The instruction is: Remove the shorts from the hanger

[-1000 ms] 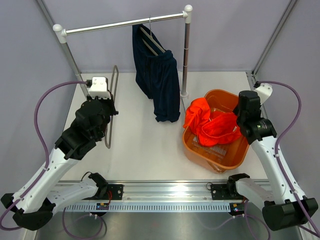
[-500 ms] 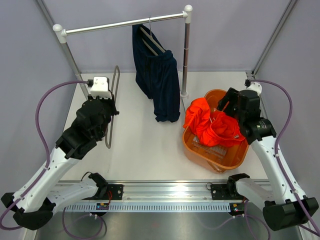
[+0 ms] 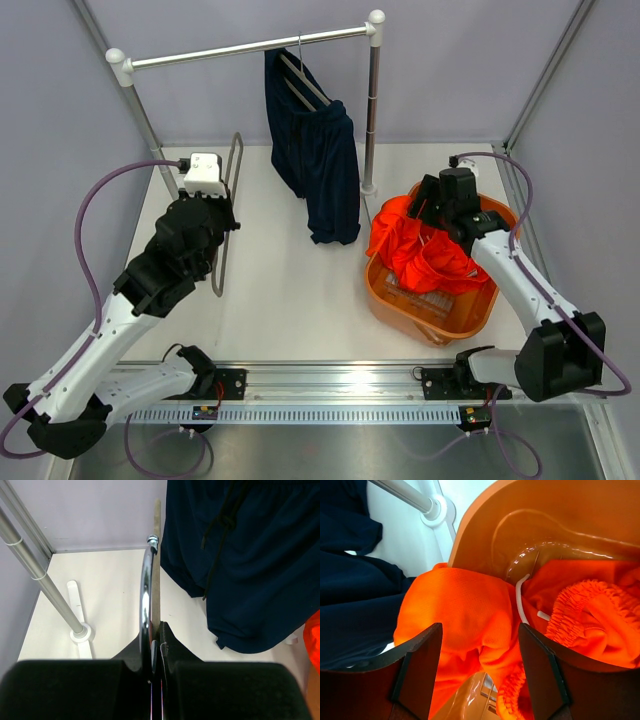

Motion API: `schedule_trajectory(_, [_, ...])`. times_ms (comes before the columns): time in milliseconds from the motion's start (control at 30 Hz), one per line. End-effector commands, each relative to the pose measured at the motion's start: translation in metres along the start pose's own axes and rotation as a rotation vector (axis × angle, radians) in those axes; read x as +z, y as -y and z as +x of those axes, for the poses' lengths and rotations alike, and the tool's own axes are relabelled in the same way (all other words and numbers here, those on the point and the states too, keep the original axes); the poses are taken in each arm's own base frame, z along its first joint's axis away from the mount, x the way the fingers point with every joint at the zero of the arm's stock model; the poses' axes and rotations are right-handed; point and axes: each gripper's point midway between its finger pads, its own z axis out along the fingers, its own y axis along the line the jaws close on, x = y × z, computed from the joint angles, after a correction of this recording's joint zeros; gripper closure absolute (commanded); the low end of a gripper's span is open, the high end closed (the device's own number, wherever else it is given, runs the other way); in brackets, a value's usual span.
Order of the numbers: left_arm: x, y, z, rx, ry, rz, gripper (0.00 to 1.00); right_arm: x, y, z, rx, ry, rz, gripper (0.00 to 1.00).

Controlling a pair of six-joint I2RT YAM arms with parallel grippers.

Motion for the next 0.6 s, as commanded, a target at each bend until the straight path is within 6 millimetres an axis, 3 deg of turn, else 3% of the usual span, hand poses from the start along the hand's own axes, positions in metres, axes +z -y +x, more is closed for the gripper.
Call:
schedule_trajectory(0, [0.001,0.005,-0.015,-0.038,0.052,0.021,1.00,0.016,-0.015,-0.004,0.035,0.014,-0.048,0.30])
schedule_trajectory(233, [0.002,0.005,-0.014,-0.033,0.049,0.020,1.00,0.034,-0.010,0.019,0.062,-0.042,-0.042,0.32])
schedule_trajectory(300, [0.002,0.006,-0.014,-0.033,0.049,0.020,1.00,0.034,-0.007,0.022,0.073,-0.041,-0.034,0.42])
schedule_trajectory(400, [0.003,0.007,-0.013,-0.034,0.047,0.024,1.00,0.031,-0.002,0.023,0.079,-0.030,-0.017,0.67])
schedule_trajectory(433, [0.003,0.007,-0.012,-0.032,0.045,0.024,1.00,0.030,0.000,0.024,0.080,-0.029,-0.009,0.82])
schedule_trajectory(467, [0.004,0.007,-0.012,-0.032,0.042,0.022,1.00,0.027,0.002,0.024,0.084,-0.023,-0.003,0.89])
schedule_trajectory(533, [0.004,0.008,-0.012,-0.030,0.042,0.023,1.00,0.023,0.011,0.024,0.091,-0.010,0.031,1.00])
schedule_trajectory(567, [0.005,0.008,-0.011,-0.029,0.040,0.023,1.00,0.018,0.016,0.023,0.094,-0.003,0.045,1.00])
